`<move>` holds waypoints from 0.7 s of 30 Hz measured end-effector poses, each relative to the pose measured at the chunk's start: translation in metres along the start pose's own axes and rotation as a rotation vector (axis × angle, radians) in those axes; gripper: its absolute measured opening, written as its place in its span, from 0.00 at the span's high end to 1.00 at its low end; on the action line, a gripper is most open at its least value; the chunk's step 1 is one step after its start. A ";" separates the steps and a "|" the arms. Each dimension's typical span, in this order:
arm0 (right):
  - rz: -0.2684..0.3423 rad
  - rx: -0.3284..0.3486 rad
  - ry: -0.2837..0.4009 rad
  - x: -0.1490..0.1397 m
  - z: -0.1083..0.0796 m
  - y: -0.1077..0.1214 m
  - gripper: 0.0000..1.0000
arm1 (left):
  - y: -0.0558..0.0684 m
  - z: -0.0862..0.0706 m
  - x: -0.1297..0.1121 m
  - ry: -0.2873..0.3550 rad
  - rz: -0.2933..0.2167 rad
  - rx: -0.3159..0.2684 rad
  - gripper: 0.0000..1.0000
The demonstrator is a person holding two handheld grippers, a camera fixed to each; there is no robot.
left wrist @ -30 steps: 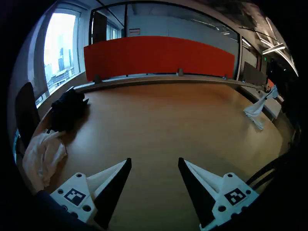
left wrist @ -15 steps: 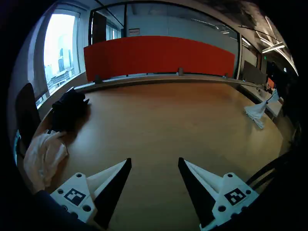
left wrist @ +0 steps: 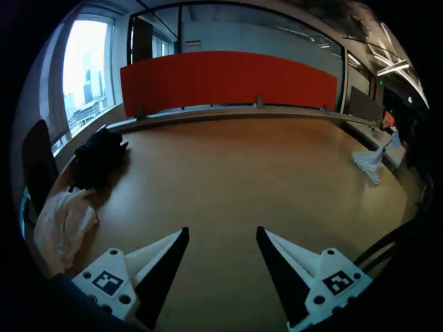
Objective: Fold towel
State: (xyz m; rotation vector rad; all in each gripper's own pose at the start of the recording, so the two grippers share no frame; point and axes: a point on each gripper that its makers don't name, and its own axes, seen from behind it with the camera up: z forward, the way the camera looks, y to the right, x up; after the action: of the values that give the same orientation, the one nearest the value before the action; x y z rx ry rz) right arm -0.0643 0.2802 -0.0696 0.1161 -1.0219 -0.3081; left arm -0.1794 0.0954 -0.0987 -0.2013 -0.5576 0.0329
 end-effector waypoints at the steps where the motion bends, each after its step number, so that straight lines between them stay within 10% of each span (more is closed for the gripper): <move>1: 0.002 -0.003 -0.004 -0.001 0.001 0.001 0.97 | 0.000 0.000 0.000 0.000 0.000 0.000 0.10; 21: 0.034 -0.037 -0.090 -0.032 0.018 -0.002 0.96 | 0.000 -0.001 -0.001 -0.005 0.009 0.004 0.10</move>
State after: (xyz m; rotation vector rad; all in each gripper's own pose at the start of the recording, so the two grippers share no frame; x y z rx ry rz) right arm -0.0953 0.2894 -0.0874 0.0517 -1.1061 -0.3034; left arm -0.1795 0.0950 -0.0997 -0.2000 -0.5619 0.0429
